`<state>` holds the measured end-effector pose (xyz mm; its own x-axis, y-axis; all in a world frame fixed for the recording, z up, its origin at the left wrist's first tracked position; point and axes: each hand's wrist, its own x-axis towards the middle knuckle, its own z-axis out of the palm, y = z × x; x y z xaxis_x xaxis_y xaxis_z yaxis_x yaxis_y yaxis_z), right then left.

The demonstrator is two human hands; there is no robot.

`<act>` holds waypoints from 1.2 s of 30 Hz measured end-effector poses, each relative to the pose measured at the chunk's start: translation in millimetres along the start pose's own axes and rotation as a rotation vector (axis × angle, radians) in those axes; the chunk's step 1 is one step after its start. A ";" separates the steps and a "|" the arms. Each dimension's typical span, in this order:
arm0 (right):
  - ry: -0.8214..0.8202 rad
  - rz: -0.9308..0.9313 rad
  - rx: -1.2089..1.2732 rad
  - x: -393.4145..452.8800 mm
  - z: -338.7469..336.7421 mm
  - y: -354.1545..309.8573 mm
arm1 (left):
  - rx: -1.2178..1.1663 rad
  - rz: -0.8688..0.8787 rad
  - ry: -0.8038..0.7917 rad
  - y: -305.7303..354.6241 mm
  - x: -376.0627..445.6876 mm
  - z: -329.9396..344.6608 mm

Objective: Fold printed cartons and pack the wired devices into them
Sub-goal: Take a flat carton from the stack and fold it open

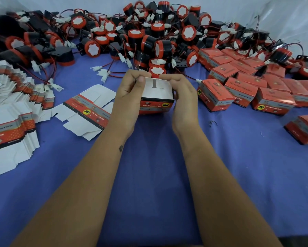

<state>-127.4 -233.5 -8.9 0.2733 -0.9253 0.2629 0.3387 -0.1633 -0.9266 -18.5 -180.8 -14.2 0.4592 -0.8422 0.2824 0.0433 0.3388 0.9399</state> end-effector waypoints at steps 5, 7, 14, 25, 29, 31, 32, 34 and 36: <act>-0.046 -0.033 -0.099 -0.5 -8.2 -5.9 | -0.028 -0.074 -0.012 0.2 2.3 -2.7; -0.086 -0.016 -0.131 -1.4 -8.6 -5.5 | -0.016 -0.031 -0.014 1.5 1.5 -4.0; -0.049 -0.051 -0.270 -1.5 -5.5 -8.0 | 0.032 0.008 0.043 1.2 2.2 -3.7; -0.026 -0.035 -0.315 -3.2 -3.5 -10.3 | 0.075 0.006 0.029 0.9 2.6 -6.6; -0.026 0.022 -0.224 -1.9 -2.5 -9.0 | 0.101 0.012 0.046 1.3 2.3 -7.9; -0.021 0.092 -0.152 -1.3 -1.7 -6.7 | 0.073 0.002 0.059 2.7 1.8 -6.5; -0.019 0.128 -0.164 -1.6 -1.9 -4.5 | 0.064 -0.003 0.068 3.6 0.9 -5.3; -0.041 0.196 -0.217 -2.9 -1.6 -1.1 | 0.092 -0.013 0.067 3.3 0.6 -3.7; -0.090 0.215 -0.268 -2.6 -1.3 -0.3 | 0.136 -0.039 0.046 2.6 0.4 -2.7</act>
<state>-129.3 -231.5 -9.7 0.3950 -0.9163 0.0659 0.0202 -0.0631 -0.9978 -15.8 -179.1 -12.1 0.4998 -0.8324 0.2392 -0.0577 0.2436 0.9682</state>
